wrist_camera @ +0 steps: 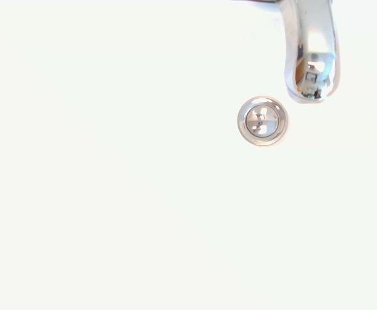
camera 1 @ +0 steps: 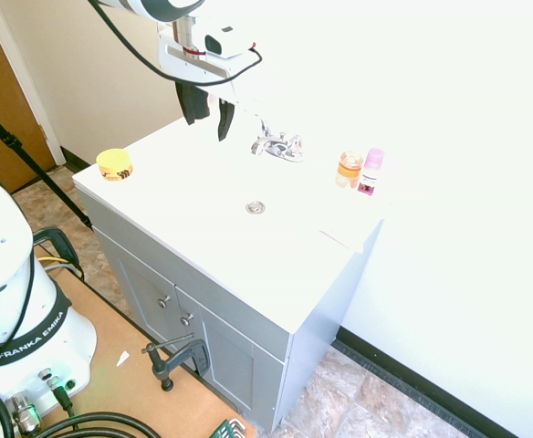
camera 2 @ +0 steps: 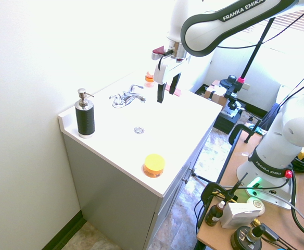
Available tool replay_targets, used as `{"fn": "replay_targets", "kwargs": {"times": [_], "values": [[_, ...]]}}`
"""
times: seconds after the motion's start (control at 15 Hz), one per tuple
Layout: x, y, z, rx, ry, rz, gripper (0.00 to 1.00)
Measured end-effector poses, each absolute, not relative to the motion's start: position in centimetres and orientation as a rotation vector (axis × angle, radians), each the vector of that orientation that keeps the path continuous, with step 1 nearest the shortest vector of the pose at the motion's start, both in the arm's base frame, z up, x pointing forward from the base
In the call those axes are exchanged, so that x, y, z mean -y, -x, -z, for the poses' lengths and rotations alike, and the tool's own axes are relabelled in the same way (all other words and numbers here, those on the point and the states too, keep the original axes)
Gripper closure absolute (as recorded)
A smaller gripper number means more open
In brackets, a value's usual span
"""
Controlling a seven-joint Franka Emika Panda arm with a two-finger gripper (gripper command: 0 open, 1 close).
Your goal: Turn off the cold water
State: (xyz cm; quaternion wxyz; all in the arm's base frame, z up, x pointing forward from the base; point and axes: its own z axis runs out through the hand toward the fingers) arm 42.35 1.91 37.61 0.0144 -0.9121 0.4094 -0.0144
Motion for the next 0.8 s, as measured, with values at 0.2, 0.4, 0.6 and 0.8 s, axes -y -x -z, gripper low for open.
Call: {"fn": "replay_targets", "kwargs": {"times": [0.2,0.4,0.6,0.8], "values": [[-1.2,-43.0,-37.4,-1.313,2.812,0.111,0.00],[2.4,-45.5,-35.5,-1.443,2.722,0.249,0.00],[4.1,-49.9,-34.5,-1.518,2.662,0.366,0.00],[4.0,-53.5,-34.3,-1.569,2.656,0.460,0.00]]}}
